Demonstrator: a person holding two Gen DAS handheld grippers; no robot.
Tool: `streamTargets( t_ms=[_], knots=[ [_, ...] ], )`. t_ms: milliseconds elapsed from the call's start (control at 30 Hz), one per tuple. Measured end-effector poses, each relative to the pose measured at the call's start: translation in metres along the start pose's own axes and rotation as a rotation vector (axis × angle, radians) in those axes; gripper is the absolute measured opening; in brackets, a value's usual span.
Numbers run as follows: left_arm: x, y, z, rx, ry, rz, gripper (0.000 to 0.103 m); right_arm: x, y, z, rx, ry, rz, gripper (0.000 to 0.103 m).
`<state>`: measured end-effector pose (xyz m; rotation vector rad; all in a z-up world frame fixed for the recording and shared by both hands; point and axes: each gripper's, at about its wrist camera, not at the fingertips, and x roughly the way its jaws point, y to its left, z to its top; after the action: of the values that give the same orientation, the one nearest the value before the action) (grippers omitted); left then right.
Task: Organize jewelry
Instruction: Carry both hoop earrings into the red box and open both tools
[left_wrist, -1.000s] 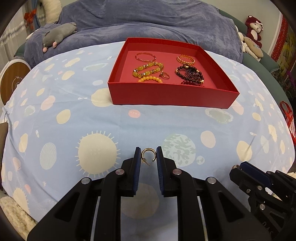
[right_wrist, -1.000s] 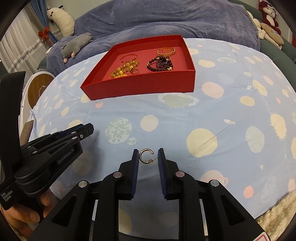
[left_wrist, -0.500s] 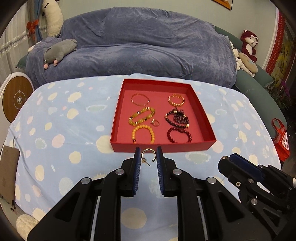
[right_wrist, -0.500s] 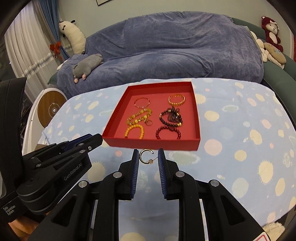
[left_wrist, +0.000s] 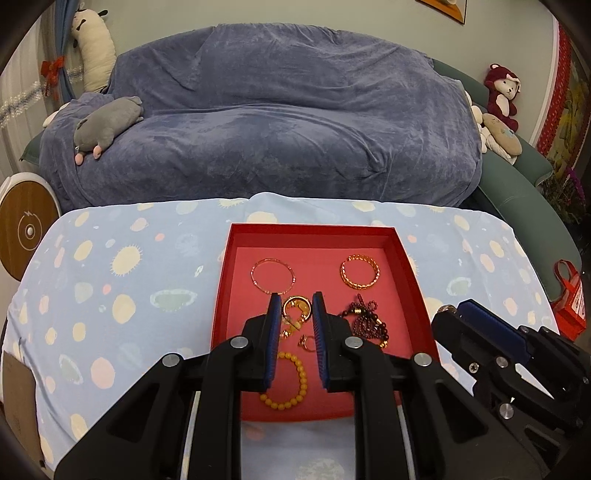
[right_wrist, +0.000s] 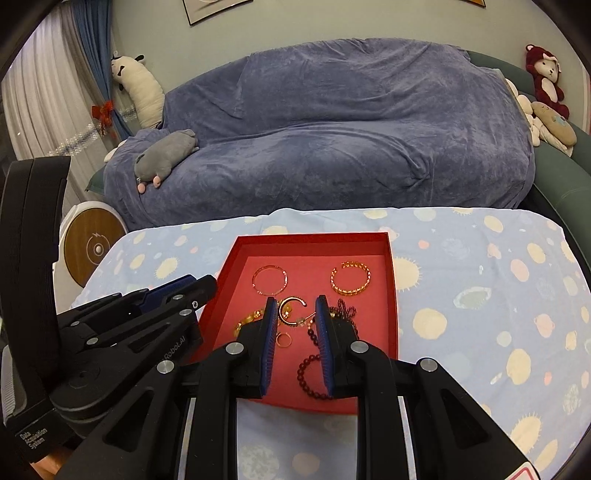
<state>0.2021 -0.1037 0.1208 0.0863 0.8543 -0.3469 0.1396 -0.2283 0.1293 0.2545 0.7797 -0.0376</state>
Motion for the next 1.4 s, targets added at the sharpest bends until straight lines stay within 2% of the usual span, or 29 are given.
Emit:
streamTargets(
  t_ms=[300,600,867,1400],
  knots=[
    [0.072,0.007,0.023,-0.008,0.063,0.029,0.017,0.069,-0.015,0.02,0.009,0.054,-0.024,0.02],
    [0.122,0.016,0.019,-0.02,0.123,0.049,0.017,0.115,-0.022,0.017,0.015,0.107,-0.038,0.02],
    [0.14,0.017,0.015,-0.024,0.147,0.063,0.017,0.135,-0.027,0.014,0.023,0.13,-0.044,0.02],
    [0.153,0.018,0.01,-0.024,0.168,0.079,0.017,0.147,-0.027,0.01,0.007,0.149,-0.055,0.021]
  ],
)
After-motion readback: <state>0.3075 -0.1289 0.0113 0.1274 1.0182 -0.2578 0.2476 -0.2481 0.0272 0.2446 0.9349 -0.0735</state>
